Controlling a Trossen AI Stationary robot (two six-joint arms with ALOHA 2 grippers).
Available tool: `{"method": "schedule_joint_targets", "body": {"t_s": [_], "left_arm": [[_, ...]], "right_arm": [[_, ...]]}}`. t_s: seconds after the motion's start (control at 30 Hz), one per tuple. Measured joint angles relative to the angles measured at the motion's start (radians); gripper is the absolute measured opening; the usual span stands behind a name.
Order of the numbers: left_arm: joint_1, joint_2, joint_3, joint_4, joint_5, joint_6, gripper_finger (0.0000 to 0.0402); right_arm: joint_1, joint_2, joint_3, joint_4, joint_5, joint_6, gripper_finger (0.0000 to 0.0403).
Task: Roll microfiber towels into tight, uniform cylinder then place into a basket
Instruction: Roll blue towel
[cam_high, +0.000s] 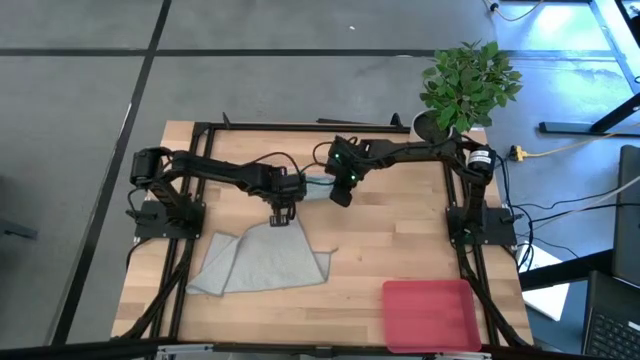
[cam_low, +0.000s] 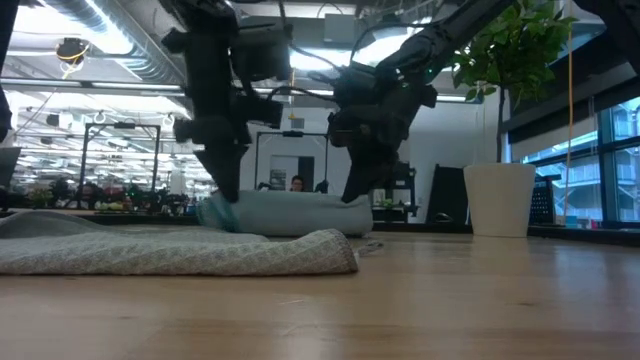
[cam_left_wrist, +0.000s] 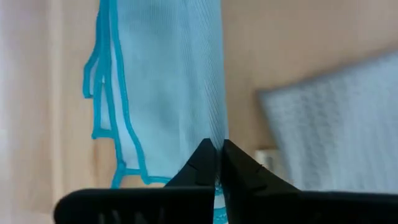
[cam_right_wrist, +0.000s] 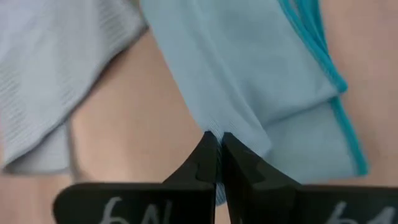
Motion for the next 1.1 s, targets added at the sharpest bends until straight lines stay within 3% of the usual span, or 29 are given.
{"method": "schedule_joint_targets", "body": {"t_s": [0.13,0.33,0.57,0.93,1.0,1.1], "left_arm": [[-0.001,0.000,0.032,-0.047,0.063,0.081,0.0000],[0.018,0.000,0.050,-0.049,0.066,0.168,0.0000],[0.064,0.000,0.050,-0.057,0.115,0.226,0.0000],[0.018,0.000,0.052,-0.111,0.305,0.253,0.0000],[0.011,0.000,0.052,-0.109,0.304,0.274,0.0000],[0.021,0.001,0.051,-0.099,0.285,0.263,0.0000]], "right_arm": [[0.026,-0.001,0.000,-0.025,-0.043,-0.020,0.0010],[0.031,-0.001,0.000,-0.020,0.103,0.056,0.0010],[0.024,-0.001,0.000,0.006,0.125,0.085,0.0010],[0.045,-0.001,0.005,-0.053,-0.123,0.054,0.0010],[0.048,-0.001,0.005,-0.040,-0.120,0.067,0.0010],[0.043,-0.001,0.005,0.000,-0.030,0.117,0.0010]]}}
